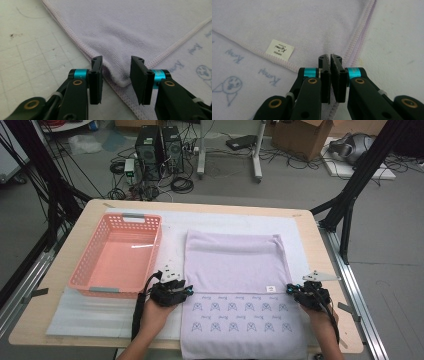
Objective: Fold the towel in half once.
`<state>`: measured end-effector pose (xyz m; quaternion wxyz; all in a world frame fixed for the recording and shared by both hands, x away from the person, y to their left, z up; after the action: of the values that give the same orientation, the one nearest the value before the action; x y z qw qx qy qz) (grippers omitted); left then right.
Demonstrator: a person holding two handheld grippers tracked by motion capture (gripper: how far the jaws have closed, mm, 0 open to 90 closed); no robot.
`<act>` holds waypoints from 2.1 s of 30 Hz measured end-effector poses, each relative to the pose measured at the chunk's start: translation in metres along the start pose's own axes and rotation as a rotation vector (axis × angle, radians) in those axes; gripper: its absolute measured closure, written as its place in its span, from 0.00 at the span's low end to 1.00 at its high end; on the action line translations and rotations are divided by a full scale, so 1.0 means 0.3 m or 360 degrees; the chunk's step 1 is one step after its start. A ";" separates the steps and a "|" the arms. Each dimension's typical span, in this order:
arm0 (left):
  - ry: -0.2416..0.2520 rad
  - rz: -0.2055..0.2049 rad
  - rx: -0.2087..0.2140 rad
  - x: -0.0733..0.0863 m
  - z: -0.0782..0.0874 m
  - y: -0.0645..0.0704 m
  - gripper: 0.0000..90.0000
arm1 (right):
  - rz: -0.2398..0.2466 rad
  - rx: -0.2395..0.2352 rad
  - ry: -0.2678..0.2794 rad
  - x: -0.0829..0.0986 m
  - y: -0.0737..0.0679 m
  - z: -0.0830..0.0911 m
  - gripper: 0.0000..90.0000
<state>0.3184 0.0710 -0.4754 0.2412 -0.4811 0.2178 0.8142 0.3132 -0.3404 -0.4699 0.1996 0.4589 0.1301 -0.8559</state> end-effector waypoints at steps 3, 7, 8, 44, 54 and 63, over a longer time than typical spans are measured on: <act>-0.0008 -0.0007 -0.0025 0.001 0.001 -0.002 0.75 | 0.0003 0.0001 0.0000 -0.001 -0.001 -0.001 0.96; 0.0015 -0.0074 -0.0032 0.000 0.004 0.012 0.91 | 0.0022 0.0000 0.0004 -0.001 -0.004 0.000 0.97; 0.0020 -0.0097 -0.0046 0.000 0.005 0.016 0.92 | 0.0024 0.0002 0.0003 -0.002 -0.005 0.001 0.97; 0.0165 0.0064 0.0066 -0.021 0.061 0.015 0.97 | -0.0001 -0.0084 0.0073 -0.012 -0.004 0.033 0.98; 0.0259 0.0179 0.0156 -0.008 0.135 0.060 0.97 | -0.0027 -0.0106 0.0101 0.003 -0.019 0.119 0.98; 0.0272 0.0220 0.0150 0.053 0.229 0.132 0.97 | -0.0038 -0.0152 0.0101 0.066 -0.060 0.222 0.98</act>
<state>0.2412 0.0828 -0.4543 0.1873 -0.5209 0.3082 0.7737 0.2461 -0.3560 -0.4493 0.2069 0.4742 0.1825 -0.8361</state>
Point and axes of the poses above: each handheld gripper's, and its own axes: z roughly backward along the jaws, x roughly out of its underside, y roughly to its right, the point moved 4 cm from there along -z, roughly forward along the jaws, and after that the axes turned 10 degrees about y, right-handed, at the moved point
